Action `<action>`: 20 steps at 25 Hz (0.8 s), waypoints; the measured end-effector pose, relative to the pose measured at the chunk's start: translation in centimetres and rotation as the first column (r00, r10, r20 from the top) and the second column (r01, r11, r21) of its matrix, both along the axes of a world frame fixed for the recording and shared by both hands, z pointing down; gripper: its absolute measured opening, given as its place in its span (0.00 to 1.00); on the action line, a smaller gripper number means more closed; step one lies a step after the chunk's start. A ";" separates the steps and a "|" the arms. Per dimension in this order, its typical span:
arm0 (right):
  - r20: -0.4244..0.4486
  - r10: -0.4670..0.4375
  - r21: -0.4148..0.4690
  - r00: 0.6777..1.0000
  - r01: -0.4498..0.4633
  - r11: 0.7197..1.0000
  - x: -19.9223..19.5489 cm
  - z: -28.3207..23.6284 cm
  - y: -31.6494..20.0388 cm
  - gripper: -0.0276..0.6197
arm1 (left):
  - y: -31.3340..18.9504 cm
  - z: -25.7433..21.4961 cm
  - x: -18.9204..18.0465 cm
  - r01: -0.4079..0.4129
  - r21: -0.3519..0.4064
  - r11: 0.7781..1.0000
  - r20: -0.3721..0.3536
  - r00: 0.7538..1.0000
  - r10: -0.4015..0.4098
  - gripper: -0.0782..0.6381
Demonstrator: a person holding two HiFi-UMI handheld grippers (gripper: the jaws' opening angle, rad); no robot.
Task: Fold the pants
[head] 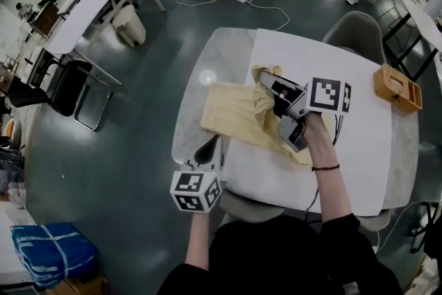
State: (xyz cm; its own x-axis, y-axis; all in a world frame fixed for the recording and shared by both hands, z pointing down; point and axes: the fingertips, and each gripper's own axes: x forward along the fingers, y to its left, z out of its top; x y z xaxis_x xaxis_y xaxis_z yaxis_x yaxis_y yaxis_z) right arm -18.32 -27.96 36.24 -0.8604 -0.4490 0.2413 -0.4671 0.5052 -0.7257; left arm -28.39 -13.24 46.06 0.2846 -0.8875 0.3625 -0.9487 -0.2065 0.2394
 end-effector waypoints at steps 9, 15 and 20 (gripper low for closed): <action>-0.074 -0.017 -0.079 0.997 0.011 0.997 -8.8 7.3 -1.2 0.11 | -1.9 2.6 -4.4 -0.039 -0.031 0.999 -0.040 0.998 0.038 0.13; -0.211 -0.021 -0.111 0.977 -0.002 0.994 -12.5 12.9 -1.8 0.11 | -2.8 4.2 -6.2 -0.051 -0.048 0.998 -0.066 0.997 0.048 0.13; -0.323 -0.023 -0.137 0.946 -0.022 0.990 -13.6 16.0 -2.3 0.11 | -3.2 5.3 -7.1 -0.048 -0.064 0.997 -0.080 0.996 0.043 0.13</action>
